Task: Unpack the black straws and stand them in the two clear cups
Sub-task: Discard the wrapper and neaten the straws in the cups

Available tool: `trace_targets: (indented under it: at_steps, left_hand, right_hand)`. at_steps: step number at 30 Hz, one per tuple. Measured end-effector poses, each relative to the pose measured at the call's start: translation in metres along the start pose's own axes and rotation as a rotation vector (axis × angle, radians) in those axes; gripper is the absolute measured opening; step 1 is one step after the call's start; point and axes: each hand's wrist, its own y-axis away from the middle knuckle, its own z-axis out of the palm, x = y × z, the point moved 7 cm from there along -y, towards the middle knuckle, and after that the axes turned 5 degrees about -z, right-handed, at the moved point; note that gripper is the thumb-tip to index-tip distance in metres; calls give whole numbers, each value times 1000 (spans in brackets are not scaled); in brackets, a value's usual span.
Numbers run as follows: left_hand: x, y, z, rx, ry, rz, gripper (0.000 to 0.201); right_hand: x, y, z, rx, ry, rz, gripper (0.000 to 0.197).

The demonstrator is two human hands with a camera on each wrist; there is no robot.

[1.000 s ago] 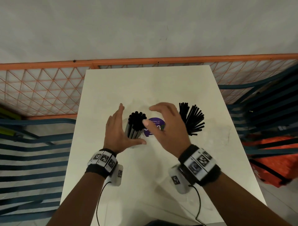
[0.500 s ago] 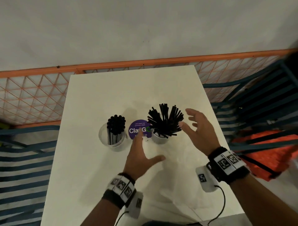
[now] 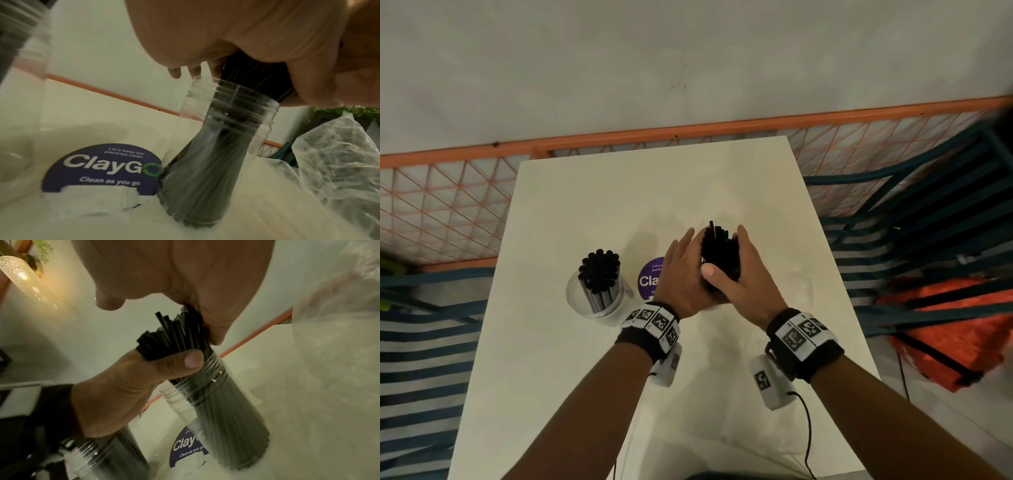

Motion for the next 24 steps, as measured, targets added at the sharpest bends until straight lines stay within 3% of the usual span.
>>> trace_targets:
  at_steps: [6, 9, 13, 20, 24]
  left_hand:
    - [14, -10, -3, 101, 8, 0, 66]
    - [21, -14, 0, 119, -31, 63, 48]
    - [15, -19, 8, 38, 37, 16, 55]
    - [11, -11, 13, -45, -264, 44, 69]
    - [13, -11, 11, -50, -222, -17, 64]
  right_hand:
    - [-3, -3, -3, 0, 205, -91, 110]
    - [0, -4, -5, 12, 230, -48, 110]
    - [-3, -5, -5, 78, 205, -29, 99]
    - [0, -4, -8, 211, 378, -81, 73]
    - [-1, -6, -7, 225, 332, -88, 63]
